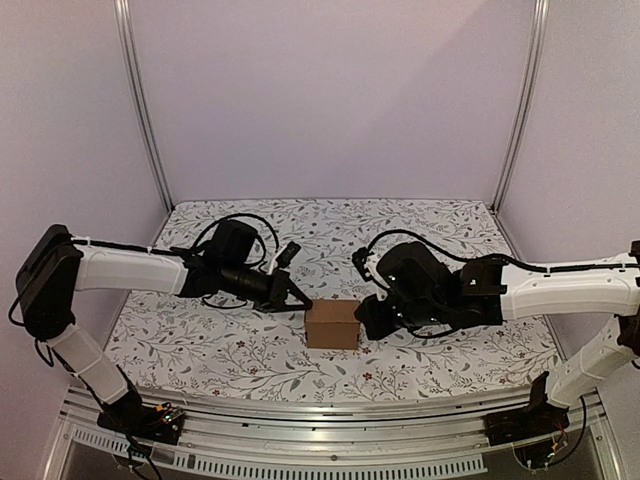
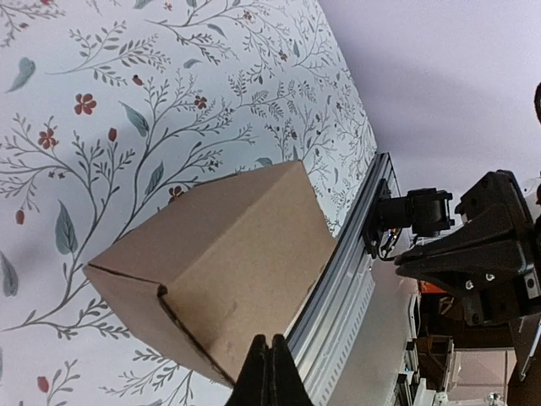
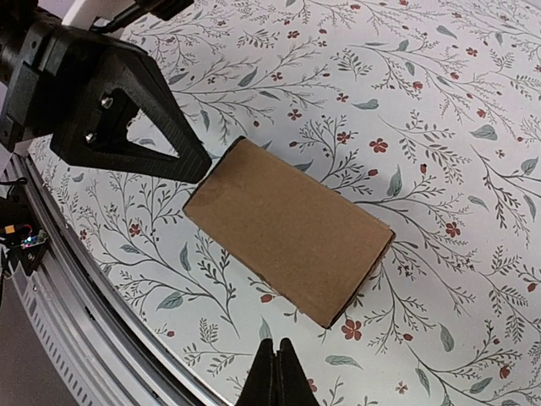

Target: Fold the paper box

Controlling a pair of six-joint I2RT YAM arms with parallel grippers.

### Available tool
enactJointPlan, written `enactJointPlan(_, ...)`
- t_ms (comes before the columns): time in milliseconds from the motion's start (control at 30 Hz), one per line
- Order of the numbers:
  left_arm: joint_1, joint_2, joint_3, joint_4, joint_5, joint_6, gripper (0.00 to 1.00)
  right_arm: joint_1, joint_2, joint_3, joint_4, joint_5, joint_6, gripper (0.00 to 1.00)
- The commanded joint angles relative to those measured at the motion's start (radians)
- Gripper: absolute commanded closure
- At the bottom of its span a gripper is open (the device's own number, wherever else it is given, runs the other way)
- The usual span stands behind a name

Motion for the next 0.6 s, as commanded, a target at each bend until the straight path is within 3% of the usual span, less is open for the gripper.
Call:
enactJointPlan(0,-0.007,-0.067,0.101,-0.158,-0.037,0.044,1.0,0.014,-0.022,-0.026,0.024,-0.09,-0.073,1.0)
enactJointPlan(233,-0.005,-0.004,0.234,-0.289,-0.162,0.112,1.0,0.022,0.058,-0.02,0.025,-0.067,-0.077,1.0)
enactJointPlan(567,-0.006,0.19,0.31,-0.302,-0.208,0.136,1.0,0.019,0.152,-0.011,0.022,0.032,-0.025,1.0)
